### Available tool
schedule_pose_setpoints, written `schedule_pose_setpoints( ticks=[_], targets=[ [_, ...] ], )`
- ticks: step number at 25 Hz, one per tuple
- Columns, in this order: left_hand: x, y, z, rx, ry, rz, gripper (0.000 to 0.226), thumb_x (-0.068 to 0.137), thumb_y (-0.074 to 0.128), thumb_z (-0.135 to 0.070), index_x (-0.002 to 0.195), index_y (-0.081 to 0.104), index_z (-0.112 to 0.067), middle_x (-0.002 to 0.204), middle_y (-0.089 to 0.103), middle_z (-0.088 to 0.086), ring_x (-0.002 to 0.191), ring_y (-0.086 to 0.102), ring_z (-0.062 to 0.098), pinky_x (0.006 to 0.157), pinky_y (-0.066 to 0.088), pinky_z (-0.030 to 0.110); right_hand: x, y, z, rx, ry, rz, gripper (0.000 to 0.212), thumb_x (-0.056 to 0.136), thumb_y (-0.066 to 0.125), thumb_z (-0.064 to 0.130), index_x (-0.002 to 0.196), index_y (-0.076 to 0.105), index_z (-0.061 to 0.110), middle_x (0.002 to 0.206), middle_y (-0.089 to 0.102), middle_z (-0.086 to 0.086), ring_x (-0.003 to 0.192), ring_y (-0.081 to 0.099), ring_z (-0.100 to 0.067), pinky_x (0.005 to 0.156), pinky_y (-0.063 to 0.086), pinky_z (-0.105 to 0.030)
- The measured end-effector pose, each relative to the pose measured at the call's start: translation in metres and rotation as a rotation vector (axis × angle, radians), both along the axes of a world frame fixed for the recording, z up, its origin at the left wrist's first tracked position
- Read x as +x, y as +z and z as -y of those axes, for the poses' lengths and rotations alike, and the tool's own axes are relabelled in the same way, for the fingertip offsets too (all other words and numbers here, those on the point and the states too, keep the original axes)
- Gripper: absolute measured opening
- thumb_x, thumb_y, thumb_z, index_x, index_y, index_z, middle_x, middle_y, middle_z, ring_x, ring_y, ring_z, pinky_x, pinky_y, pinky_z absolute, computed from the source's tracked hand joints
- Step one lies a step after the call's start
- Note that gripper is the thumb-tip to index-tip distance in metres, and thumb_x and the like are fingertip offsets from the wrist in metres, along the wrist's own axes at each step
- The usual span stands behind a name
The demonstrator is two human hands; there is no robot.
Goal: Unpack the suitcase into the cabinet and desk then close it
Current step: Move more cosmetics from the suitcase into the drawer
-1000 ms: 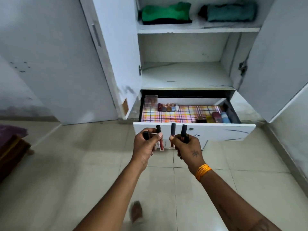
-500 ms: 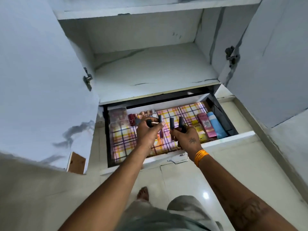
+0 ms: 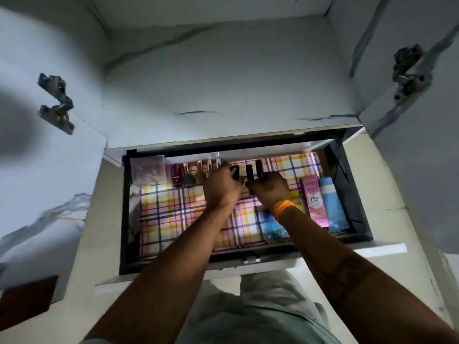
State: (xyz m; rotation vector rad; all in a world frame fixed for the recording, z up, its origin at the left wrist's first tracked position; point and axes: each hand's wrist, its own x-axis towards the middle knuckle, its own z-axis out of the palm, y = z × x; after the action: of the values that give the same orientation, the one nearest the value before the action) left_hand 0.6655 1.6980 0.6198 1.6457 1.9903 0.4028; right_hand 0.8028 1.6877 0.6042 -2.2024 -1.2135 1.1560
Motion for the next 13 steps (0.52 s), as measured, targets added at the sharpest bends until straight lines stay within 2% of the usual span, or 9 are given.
schedule_pose_setpoints(
  ticks=[2, 4, 8, 10, 13],
  targets=[
    [0.013, -0.003, -0.01, -0.017, -0.016, -0.097, 0.019, 0.098, 0.069, -0.023, 0.116, 0.067, -0.019, 0.103, 0.072, -0.003, 0.086, 0.067, 0.011, 0.073, 0.031, 0.011, 0.006, -0.011, -0.017, -0.036, 0.074, 0.053, 0.054, 0.085, 0.07, 0.064, 0.075, 0.076, 0.011, 0.071, 0.073, -0.005, 0.07, 0.069, -0.023, 0.061, 0.048, -0.028],
    [0.02, -0.008, -0.019, -0.049, -0.006, -0.135, 0.02, 0.099, 0.067, -0.019, 0.118, 0.067, -0.015, 0.108, 0.073, 0.005, 0.097, 0.072, 0.02, 0.071, 0.044, 0.023, 0.009, -0.021, -0.031, -0.072, 0.087, 0.077, 0.062, 0.082, 0.068, 0.072, 0.076, 0.074, 0.011, 0.069, 0.071, -0.003, 0.068, 0.068, -0.022, 0.053, 0.039, -0.025],
    [0.022, -0.017, -0.024, -0.099, 0.021, -0.128, 0.019, 0.1, 0.063, -0.015, 0.119, 0.067, -0.013, 0.109, 0.072, 0.006, 0.095, 0.072, 0.02, 0.072, 0.05, 0.025, 0.009, -0.028, -0.041, -0.089, 0.139, 0.103, 0.062, 0.086, 0.064, 0.073, 0.077, 0.071, 0.012, 0.066, 0.064, 0.0, 0.062, 0.059, -0.018, 0.05, 0.032, -0.024],
    [0.023, -0.018, -0.024, -0.113, 0.063, -0.051, 0.021, 0.098, 0.066, -0.02, 0.119, 0.067, -0.015, 0.108, 0.072, 0.004, 0.096, 0.072, 0.021, 0.076, 0.053, 0.028, 0.012, -0.032, -0.042, -0.061, 0.15, 0.107, 0.059, 0.088, 0.063, 0.07, 0.08, 0.071, 0.012, 0.073, 0.068, -0.002, 0.071, 0.065, -0.023, 0.054, 0.035, -0.026],
    [0.018, -0.023, -0.02, -0.117, 0.104, 0.039, 0.023, 0.095, 0.072, -0.028, 0.116, 0.068, -0.018, 0.103, 0.071, 0.0, 0.091, 0.071, 0.017, 0.07, 0.054, 0.026, 0.017, -0.035, -0.041, -0.02, 0.162, 0.118, 0.045, 0.091, 0.068, 0.057, 0.087, 0.073, 0.013, 0.085, 0.073, -0.006, 0.08, 0.067, -0.026, 0.059, 0.036, -0.027]
  ],
)
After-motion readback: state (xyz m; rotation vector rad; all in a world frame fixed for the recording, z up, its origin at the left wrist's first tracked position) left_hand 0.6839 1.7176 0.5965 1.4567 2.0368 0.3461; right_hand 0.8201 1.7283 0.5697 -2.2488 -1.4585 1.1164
